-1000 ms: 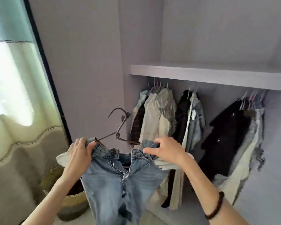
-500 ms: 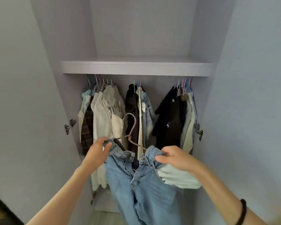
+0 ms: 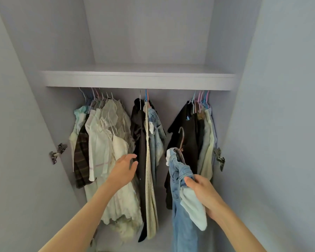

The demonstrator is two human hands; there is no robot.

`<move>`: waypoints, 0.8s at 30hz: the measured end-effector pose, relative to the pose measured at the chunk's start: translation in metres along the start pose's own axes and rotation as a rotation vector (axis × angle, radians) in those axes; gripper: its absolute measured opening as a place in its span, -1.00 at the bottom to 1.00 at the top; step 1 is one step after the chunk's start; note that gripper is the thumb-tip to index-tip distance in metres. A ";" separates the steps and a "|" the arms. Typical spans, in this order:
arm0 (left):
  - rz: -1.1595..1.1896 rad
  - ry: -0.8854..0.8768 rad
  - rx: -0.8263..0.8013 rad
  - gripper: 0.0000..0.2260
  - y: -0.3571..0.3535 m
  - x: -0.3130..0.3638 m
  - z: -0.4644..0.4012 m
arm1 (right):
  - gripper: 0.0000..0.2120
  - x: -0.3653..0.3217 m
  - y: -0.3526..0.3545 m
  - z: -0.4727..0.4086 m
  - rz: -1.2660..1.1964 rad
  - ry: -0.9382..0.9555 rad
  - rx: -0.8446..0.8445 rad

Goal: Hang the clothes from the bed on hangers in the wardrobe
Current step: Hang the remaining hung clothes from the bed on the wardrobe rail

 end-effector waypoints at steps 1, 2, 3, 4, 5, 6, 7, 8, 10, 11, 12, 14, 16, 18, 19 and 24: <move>-0.001 0.006 0.000 -0.67 -0.001 0.002 -0.007 | -0.80 -0.003 -0.003 -0.008 0.002 0.016 -0.013; -0.001 0.013 0.001 -0.67 -0.003 0.004 -0.013 | -0.78 -0.005 -0.006 -0.015 -0.011 0.032 -0.011; 0.000 0.016 0.001 -0.67 -0.005 0.005 -0.019 | -0.77 -0.007 -0.010 -0.023 -0.035 0.040 0.003; 0.003 0.014 0.001 -0.67 -0.007 0.007 -0.025 | -0.77 -0.009 -0.013 -0.032 -0.050 0.046 0.020; 0.006 0.009 0.000 -0.67 -0.009 0.008 -0.031 | -0.77 -0.011 -0.015 -0.041 -0.052 0.057 0.039; 0.009 0.002 0.001 -0.67 -0.010 0.009 -0.037 | -0.78 -0.014 -0.017 -0.050 -0.049 0.074 0.059; 0.012 -0.004 0.005 -0.67 -0.012 0.010 -0.043 | -0.79 -0.016 -0.019 -0.061 -0.045 0.094 0.076; 0.016 -0.009 0.015 -0.67 -0.012 0.010 -0.050 | -0.80 -0.019 -0.020 -0.073 -0.045 0.112 0.092; 0.021 -0.012 0.042 -0.66 -0.012 0.010 -0.069 | -0.80 -0.025 -0.023 -0.097 -0.024 0.137 0.130; 0.018 -0.020 0.055 -0.65 -0.013 0.010 -0.079 | -0.80 -0.027 -0.025 -0.110 -0.010 0.147 0.146; 0.015 -0.030 0.063 -0.64 -0.013 0.011 -0.091 | -0.79 -0.029 -0.027 -0.123 0.008 0.160 0.160; 0.039 -0.047 0.053 -0.61 -0.017 0.015 -0.118 | -0.81 -0.031 -0.033 -0.148 0.055 0.189 0.188; 0.103 -0.042 0.001 -0.54 -0.023 0.022 -0.143 | -0.84 -0.030 -0.042 -0.170 0.090 0.200 0.226; 0.135 -0.043 -0.028 -0.47 -0.029 0.031 -0.166 | -0.85 -0.029 -0.051 -0.189 0.106 0.202 0.261; 0.122 -0.051 -0.020 -0.44 -0.032 0.035 -0.177 | -0.85 -0.029 -0.055 -0.198 0.110 0.204 0.275; 0.128 0.000 0.037 -0.23 -0.040 0.052 -0.227 | -0.87 -0.034 -0.068 -0.240 0.172 0.240 0.311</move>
Point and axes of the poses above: each hand's wrist, its own z-axis away from the middle knuckle, its own y-axis out of the back of the hand, x = y × z, the point moved 3 cm from there along -z, towards the middle knuckle, and after that the axes turned 14 degrees about y, right-handed, at the moved point
